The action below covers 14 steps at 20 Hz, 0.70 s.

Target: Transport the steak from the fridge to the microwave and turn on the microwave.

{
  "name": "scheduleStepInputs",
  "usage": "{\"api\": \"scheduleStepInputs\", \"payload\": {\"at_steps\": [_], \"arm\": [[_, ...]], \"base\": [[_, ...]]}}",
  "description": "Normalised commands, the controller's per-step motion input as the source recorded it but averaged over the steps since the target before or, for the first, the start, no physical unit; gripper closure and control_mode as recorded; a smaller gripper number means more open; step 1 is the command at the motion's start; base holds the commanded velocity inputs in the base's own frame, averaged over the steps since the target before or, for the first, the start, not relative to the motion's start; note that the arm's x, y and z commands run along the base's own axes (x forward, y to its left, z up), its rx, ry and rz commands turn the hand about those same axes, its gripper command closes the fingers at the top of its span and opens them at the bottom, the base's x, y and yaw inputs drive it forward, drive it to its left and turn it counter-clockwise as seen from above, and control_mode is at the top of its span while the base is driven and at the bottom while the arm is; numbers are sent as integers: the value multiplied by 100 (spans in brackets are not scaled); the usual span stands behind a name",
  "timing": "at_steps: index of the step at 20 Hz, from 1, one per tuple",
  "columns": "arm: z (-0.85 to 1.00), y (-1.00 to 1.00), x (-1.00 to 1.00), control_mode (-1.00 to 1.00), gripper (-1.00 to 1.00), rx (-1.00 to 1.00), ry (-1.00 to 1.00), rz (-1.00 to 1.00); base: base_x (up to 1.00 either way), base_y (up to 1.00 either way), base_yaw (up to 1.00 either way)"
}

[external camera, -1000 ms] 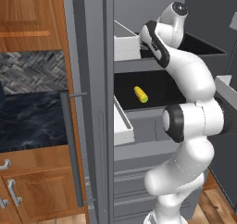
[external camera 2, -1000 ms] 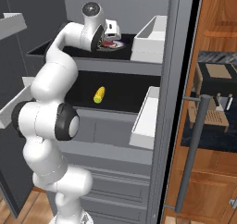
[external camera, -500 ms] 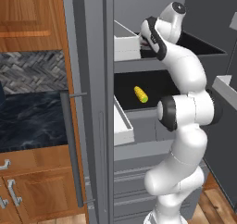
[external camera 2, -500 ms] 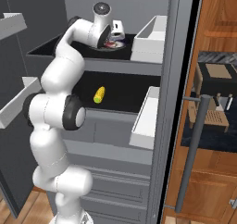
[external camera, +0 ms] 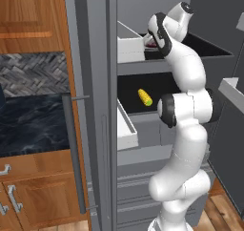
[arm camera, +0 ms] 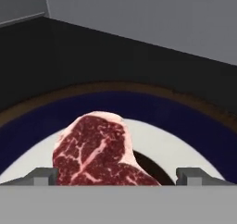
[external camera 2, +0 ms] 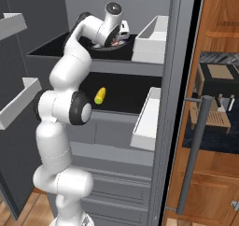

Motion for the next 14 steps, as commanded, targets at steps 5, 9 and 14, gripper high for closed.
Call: {"api": "scheduleStepInputs", "payload": {"at_steps": [5, 9, 14], "arm": [[-71, 0, 24, -100, -100, -11, 16, 14], [-96, 0, 5, -100, 100, -19, 28, 11], [-84, -13, -6, -100, 100, -8, 18, 2]], "base": [[0, 0, 0], [0, 0, 0], [0, 0, 0]]}}
